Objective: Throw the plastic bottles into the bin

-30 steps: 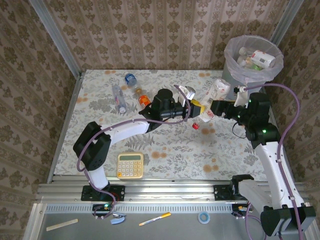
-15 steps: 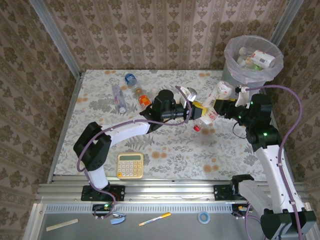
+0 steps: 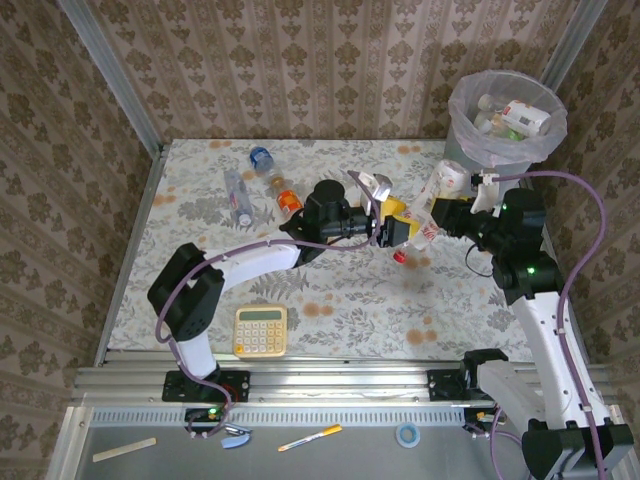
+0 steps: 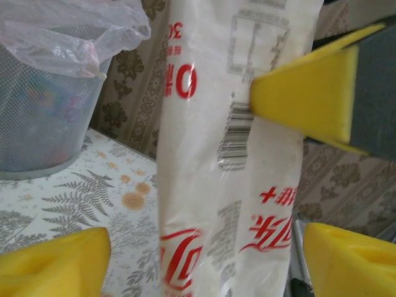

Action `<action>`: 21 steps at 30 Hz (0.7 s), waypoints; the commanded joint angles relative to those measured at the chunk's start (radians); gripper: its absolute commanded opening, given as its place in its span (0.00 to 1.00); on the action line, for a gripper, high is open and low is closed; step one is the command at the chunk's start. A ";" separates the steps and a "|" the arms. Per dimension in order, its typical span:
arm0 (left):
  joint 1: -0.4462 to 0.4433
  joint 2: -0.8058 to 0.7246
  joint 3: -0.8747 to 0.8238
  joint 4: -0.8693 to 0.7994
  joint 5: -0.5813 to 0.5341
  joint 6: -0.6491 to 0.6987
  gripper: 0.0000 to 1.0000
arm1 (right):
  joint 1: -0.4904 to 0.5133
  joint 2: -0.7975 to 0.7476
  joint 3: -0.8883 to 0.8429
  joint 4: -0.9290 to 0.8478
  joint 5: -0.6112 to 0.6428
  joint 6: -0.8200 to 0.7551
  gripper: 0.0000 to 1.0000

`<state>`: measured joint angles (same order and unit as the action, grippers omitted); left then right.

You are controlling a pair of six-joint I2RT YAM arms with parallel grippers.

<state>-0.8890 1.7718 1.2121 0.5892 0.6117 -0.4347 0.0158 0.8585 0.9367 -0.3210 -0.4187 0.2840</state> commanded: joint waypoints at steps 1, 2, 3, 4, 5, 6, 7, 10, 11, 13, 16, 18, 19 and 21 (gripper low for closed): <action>0.038 -0.026 -0.040 0.095 0.021 -0.051 0.90 | 0.003 -0.029 0.052 0.001 0.047 -0.043 0.33; 0.048 -0.039 -0.056 0.104 0.013 -0.053 0.99 | 0.004 -0.032 0.062 -0.004 0.057 -0.055 0.33; 0.054 -0.057 -0.072 0.102 -0.002 -0.046 1.00 | 0.005 -0.038 0.073 -0.009 0.072 -0.068 0.32; 0.059 -0.080 -0.085 0.089 -0.020 -0.028 1.00 | 0.005 -0.043 0.082 -0.011 0.085 -0.079 0.32; 0.060 -0.101 -0.097 0.068 -0.043 -0.006 1.00 | 0.007 -0.049 0.089 -0.009 0.097 -0.087 0.32; 0.059 -0.128 -0.105 0.030 -0.073 0.030 1.00 | 0.006 -0.057 0.095 -0.002 0.110 -0.094 0.32; 0.058 -0.154 -0.111 -0.012 -0.104 0.067 1.00 | 0.006 -0.064 0.101 0.007 0.123 -0.100 0.32; 0.047 -0.244 -0.128 -0.125 -0.218 0.173 1.00 | 0.006 -0.079 0.121 0.035 0.158 -0.115 0.31; 0.044 -0.271 -0.131 -0.160 -0.252 0.206 1.00 | 0.006 -0.083 0.127 0.042 0.172 -0.119 0.31; 0.031 -0.335 -0.136 -0.234 -0.346 0.280 1.00 | 0.006 -0.087 0.145 0.055 0.201 -0.133 0.30; 0.019 -0.420 -0.144 -0.325 -0.458 0.357 1.00 | 0.007 -0.093 0.168 0.075 0.267 -0.158 0.29; 0.015 -0.473 -0.158 -0.359 -0.520 0.390 1.00 | 0.007 -0.099 0.171 0.112 0.318 -0.176 0.28; 0.013 -0.502 -0.168 -0.371 -0.548 0.401 1.00 | 0.006 -0.102 0.172 0.134 0.340 -0.184 0.27; 0.015 -0.553 -0.193 -0.388 -0.593 0.416 1.00 | 0.006 -0.102 0.180 0.187 0.388 -0.203 0.25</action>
<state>-0.8719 1.2652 1.0557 0.2932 0.1539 -0.1051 0.0177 0.7712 1.0794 -0.2443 -0.1436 0.1272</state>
